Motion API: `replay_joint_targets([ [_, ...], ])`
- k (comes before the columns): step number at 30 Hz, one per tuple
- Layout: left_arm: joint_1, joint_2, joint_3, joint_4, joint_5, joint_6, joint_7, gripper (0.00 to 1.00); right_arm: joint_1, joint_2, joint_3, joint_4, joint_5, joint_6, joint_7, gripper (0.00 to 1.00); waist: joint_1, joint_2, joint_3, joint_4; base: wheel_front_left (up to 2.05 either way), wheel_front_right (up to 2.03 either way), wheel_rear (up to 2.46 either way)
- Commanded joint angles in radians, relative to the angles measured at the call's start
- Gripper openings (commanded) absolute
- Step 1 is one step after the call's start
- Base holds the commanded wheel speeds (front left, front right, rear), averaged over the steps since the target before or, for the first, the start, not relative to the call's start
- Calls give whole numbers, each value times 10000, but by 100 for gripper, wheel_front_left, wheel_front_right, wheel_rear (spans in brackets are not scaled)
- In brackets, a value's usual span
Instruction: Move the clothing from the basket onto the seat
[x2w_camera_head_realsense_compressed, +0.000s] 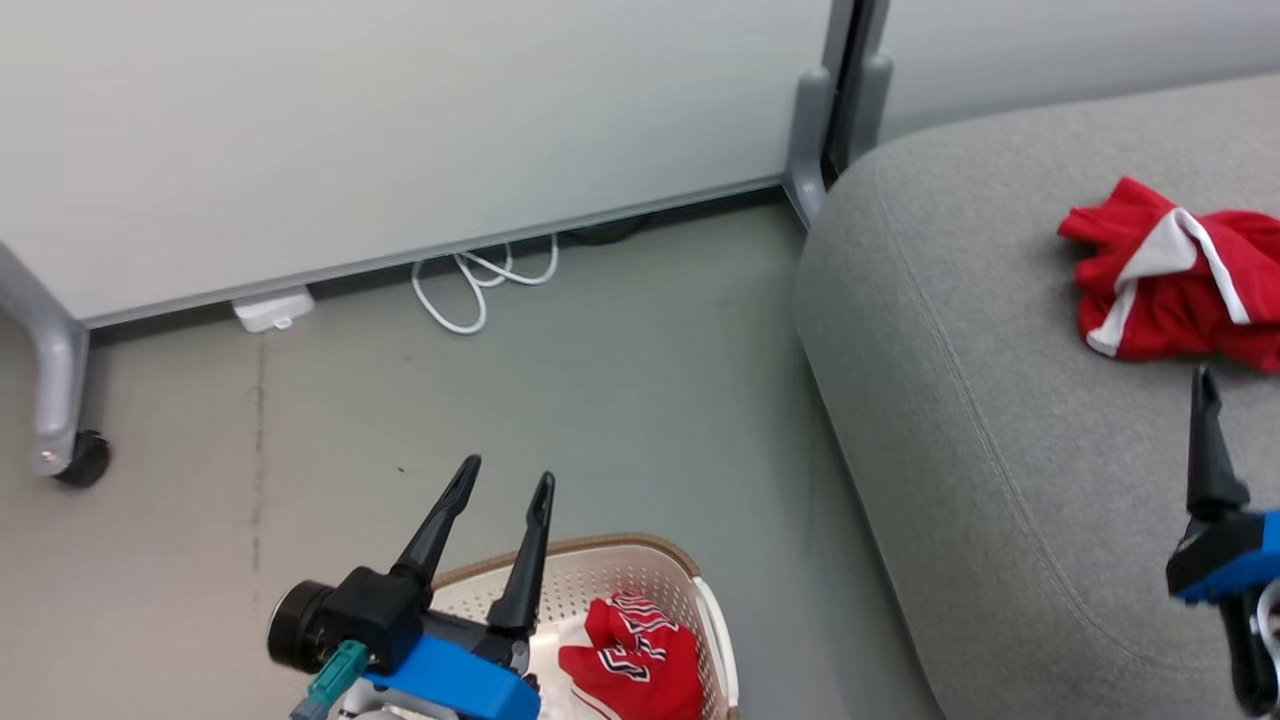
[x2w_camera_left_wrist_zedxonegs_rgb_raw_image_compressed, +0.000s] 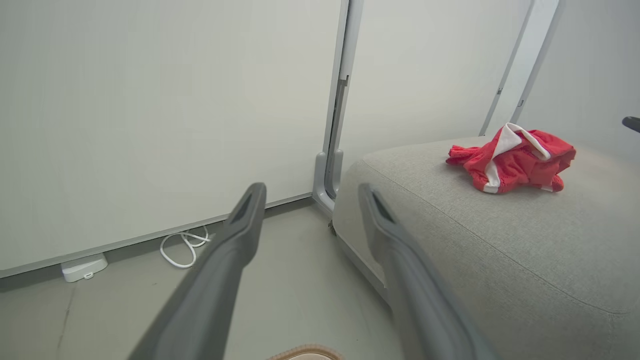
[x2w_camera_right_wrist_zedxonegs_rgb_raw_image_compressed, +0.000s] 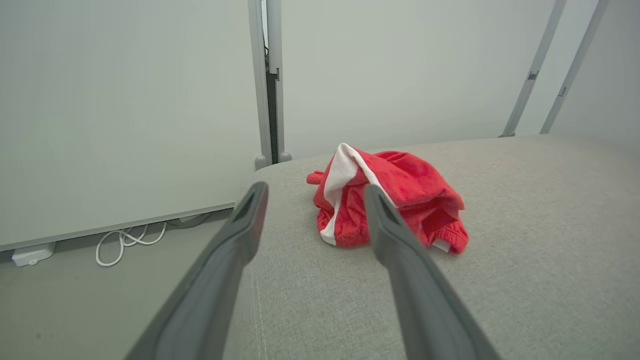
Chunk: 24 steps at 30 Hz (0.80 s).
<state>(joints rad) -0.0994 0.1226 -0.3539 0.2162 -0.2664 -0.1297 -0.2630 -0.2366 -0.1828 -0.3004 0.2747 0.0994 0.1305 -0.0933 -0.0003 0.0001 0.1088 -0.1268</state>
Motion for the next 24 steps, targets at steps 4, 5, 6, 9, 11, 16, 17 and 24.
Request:
replay_joint_targets([
  [4, 362, -83, 425, 65, 61, -5, -25, 100, 1066, 635, -137, -1209, 179, 5, 277, 100, 3, -1, -551, 577, 0, 0, 0],
  [5, 420, -100, 505, 89, 70, -5, -25, 100, 1294, 746, -191, -1474, 168, 5, 311, 100, 3, -1, -624, 670, 0, 0, 0],
  [6, 482, -126, 600, 99, 88, -6, -25, 100, 1504, 848, -178, -1702, 105, 5, 378, 100, 3, -1, -683, 763, 0, 0, 0],
  [9, 631, -194, 802, 145, 142, -6, -25, 100, 2067, 1113, -101, -2273, -1, 5, 479, 100, 3, -1, -857, 1078, 0, 0, 0],
  [11, 744, -220, 961, 202, 153, -7, -25, 100, 2386, 1194, -14, -2516, -21, 5, 533, 100, 3, -1, -964, 1274, 0, 0, 0],
  [16, 863, -286, 1321, 362, 138, -7, -26, 100, 2972, 1304, 327, -2828, -53, 5, 490, 100, 3, -1, -1114, 1736, 0, 0, 0],
  [17, 908, -299, 1374, 407, 131, -7, -26, 100, 3097, 1305, 378, -2856, -98, 5, 466, 100, 3, -1, -1139, 1824, 0, 0, 0],
  [24, 1029, -362, 1878, 640, 200, -8, -26, 100, 3637, 1326, 1091, -2769, 141, 5, 298, 100, 3, -1, -1258, 2213, 0, 0, 0],
])
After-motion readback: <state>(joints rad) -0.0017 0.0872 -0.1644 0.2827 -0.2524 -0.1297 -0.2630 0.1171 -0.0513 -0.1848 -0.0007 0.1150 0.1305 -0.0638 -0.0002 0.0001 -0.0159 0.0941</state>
